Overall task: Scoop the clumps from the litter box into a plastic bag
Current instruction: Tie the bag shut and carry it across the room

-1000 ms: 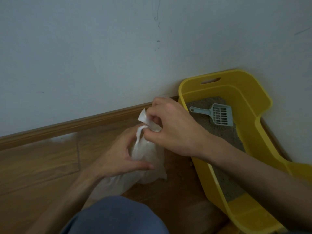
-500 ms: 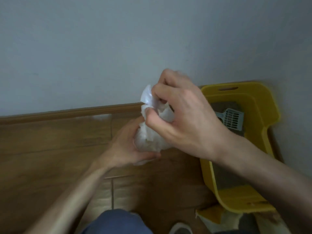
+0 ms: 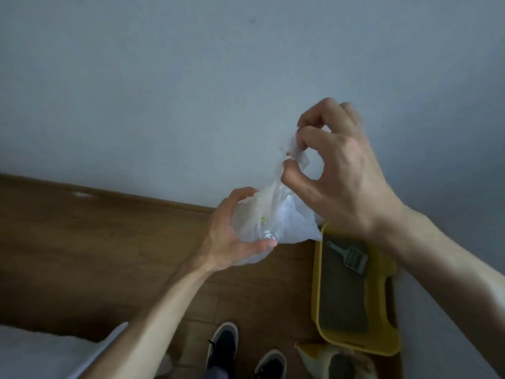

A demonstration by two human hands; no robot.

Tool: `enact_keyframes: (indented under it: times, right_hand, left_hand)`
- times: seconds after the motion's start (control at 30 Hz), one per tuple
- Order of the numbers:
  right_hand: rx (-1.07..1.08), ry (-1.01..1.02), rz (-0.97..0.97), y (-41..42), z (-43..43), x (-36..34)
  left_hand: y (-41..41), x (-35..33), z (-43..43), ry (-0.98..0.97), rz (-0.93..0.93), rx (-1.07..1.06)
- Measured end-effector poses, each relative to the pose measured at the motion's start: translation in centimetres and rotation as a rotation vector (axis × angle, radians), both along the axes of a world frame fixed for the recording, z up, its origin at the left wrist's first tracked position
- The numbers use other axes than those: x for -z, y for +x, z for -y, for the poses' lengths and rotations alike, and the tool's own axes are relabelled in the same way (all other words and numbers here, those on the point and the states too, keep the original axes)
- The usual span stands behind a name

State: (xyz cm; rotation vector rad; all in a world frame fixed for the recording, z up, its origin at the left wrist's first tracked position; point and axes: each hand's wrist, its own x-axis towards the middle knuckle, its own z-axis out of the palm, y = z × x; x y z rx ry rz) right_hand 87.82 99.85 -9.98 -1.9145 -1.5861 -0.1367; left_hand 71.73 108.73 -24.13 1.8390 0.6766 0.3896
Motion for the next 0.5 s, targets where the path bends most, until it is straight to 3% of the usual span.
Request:
enact_keyframes:
  times: [0.2,0.5]
  right_hand:
    - [-0.097,-0.019,0.121,-3.1,-4.0,-13.9]
    - [-0.137,-0.024,-0.149,-9.1,-11.1,-26.2]
  left_hand:
    - [-3.8,-13.1,-1.8,0.079,0.083,-0.133]
    - [-9.8,-24.4,-6.2,0.17,0.118,-0.271]
